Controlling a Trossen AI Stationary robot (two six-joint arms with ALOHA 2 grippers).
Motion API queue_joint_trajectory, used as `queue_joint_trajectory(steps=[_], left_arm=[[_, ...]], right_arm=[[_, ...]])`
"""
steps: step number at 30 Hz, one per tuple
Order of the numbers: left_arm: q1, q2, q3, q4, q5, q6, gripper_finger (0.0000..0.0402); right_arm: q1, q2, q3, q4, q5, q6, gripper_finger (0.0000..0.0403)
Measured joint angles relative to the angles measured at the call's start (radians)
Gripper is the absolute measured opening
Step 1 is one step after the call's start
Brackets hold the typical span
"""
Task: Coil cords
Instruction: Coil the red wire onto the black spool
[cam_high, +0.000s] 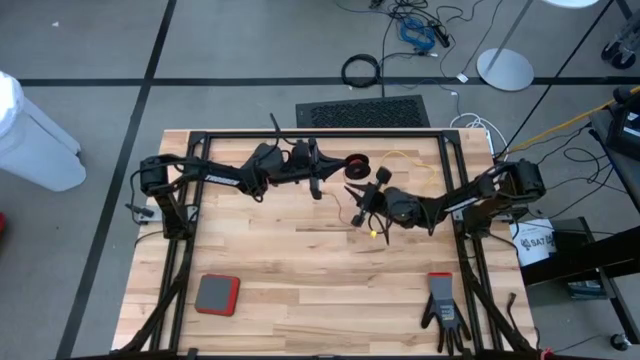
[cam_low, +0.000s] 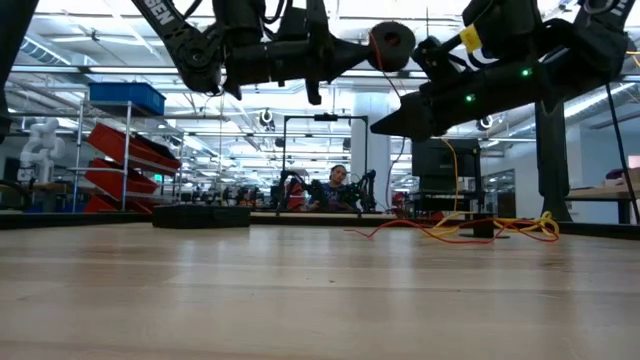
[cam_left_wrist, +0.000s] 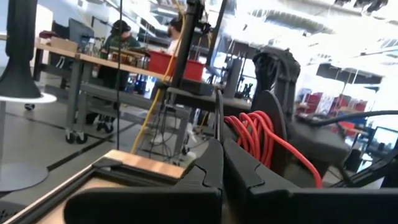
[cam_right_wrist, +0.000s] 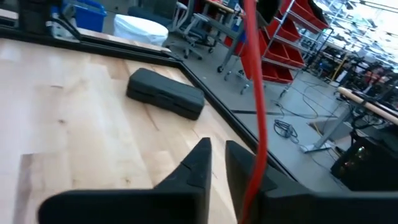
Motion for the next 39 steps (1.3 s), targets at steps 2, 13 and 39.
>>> queue_joint_trajectory(steps=[2, 13, 39], left_arm=[[0.000, 0.000, 0.000, -0.012, 0.000, 0.017, 0.0000], [0.000, 0.000, 0.000, -0.049, 0.000, 0.044, 0.0000], [0.000, 0.000, 0.000, -0.055, 0.000, 0.048, 0.0000]], right_arm=[[0.015, 0.000, 0.000, 0.001, 0.002, 0.000, 0.0053], [0.137, -0.037, 0.000, 0.002, 0.196, -0.082, 0.0077], [0.189, -0.086, 0.000, -0.143, 0.216, 0.033, 0.0003]])
